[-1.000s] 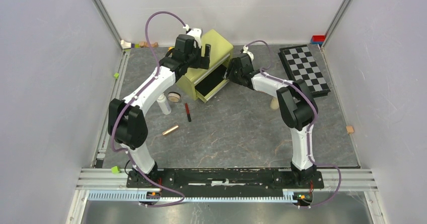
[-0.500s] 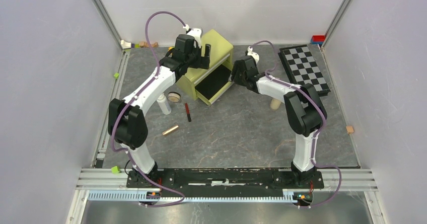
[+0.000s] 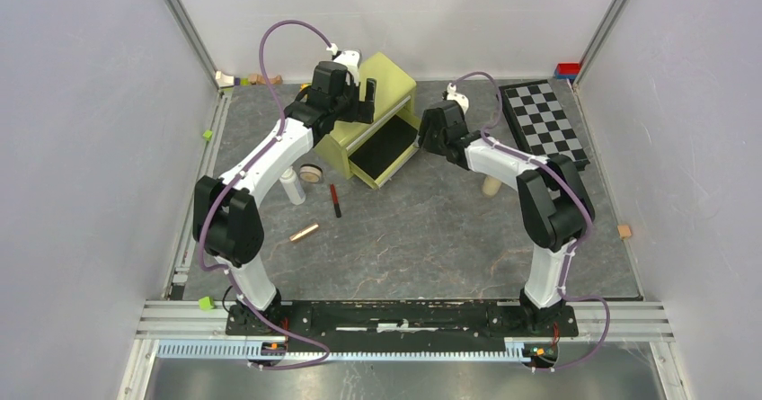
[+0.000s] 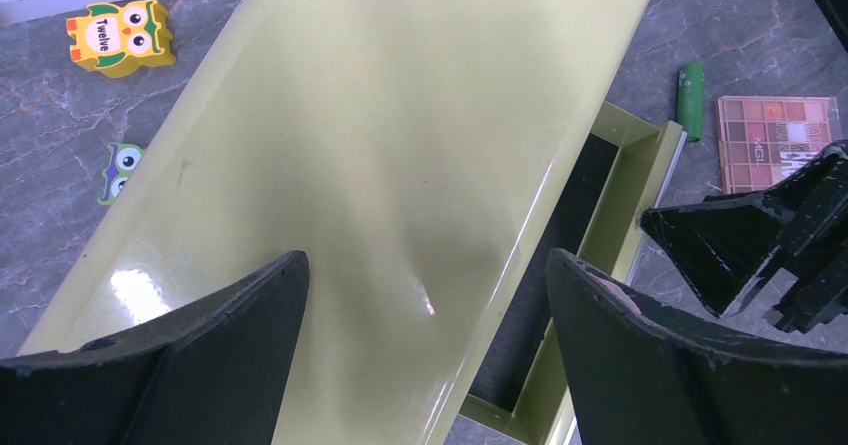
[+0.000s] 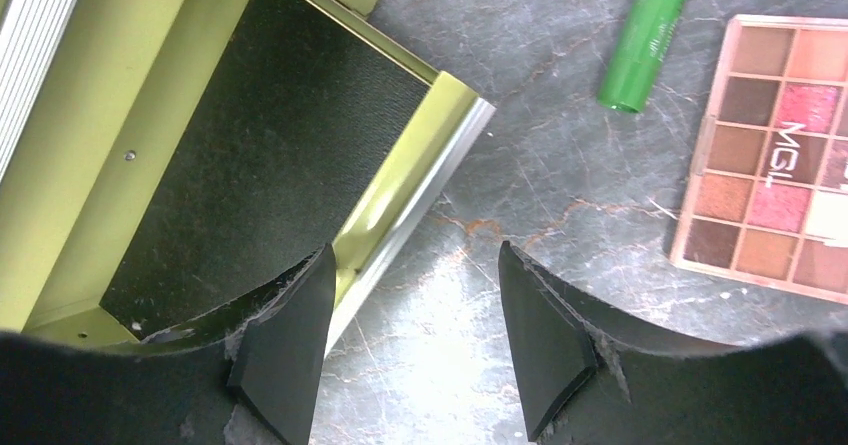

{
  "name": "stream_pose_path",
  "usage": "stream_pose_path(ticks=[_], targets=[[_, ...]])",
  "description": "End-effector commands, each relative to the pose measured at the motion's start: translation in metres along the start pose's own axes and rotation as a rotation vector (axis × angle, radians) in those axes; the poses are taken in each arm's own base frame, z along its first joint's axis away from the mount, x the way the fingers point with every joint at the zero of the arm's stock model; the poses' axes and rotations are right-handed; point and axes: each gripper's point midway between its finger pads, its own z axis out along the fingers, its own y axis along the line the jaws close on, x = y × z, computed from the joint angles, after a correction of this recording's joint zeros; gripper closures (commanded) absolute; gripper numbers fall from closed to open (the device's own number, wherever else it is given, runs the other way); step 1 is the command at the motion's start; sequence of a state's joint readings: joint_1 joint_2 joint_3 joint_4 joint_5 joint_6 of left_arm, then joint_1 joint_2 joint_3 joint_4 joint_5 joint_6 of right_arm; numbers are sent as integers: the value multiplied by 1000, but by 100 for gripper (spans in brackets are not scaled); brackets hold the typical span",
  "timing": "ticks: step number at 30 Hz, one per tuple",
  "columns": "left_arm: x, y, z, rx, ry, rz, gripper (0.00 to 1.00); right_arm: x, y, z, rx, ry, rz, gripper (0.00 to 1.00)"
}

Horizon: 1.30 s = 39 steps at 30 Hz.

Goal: Organize the makeup
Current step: Open the drawer in the storage box.

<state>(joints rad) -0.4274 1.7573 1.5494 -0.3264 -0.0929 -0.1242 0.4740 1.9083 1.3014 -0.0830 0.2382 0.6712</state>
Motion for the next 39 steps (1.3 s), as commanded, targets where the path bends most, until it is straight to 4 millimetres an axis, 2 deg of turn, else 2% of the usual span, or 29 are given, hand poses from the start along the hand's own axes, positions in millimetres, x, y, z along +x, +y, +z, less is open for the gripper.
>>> stream_pose_path(ticks=[1, 6, 11, 14, 22, 25, 28, 39], targets=[[27, -3, 2, 9, 104, -55, 5, -19, -13, -18, 27, -39, -12, 33], [25, -3, 1, 11, 101, -57, 5, -29, -14, -26, 22, -56, -15, 32], [24, -5, 0, 20, 98, -62, 5, -37, 1, -28, -43, -68, 5, 24], [25, -6, 1, 25, 102, -64, 5, -37, 11, -19, -67, -45, 16, 19], [25, -6, 2, 24, 103, -63, 5, -18, 23, 14, -51, 47, -1, 18], [26, -6, 2, 24, 105, -63, 5, -7, 18, 25, -20, 90, -25, 17], [26, -5, 2, 23, 103, -62, 5, 0, 8, 27, 22, 109, -42, 17], [26, -4, 2, 16, 103, -61, 5, -10, -22, -2, 133, 42, -100, 22]])
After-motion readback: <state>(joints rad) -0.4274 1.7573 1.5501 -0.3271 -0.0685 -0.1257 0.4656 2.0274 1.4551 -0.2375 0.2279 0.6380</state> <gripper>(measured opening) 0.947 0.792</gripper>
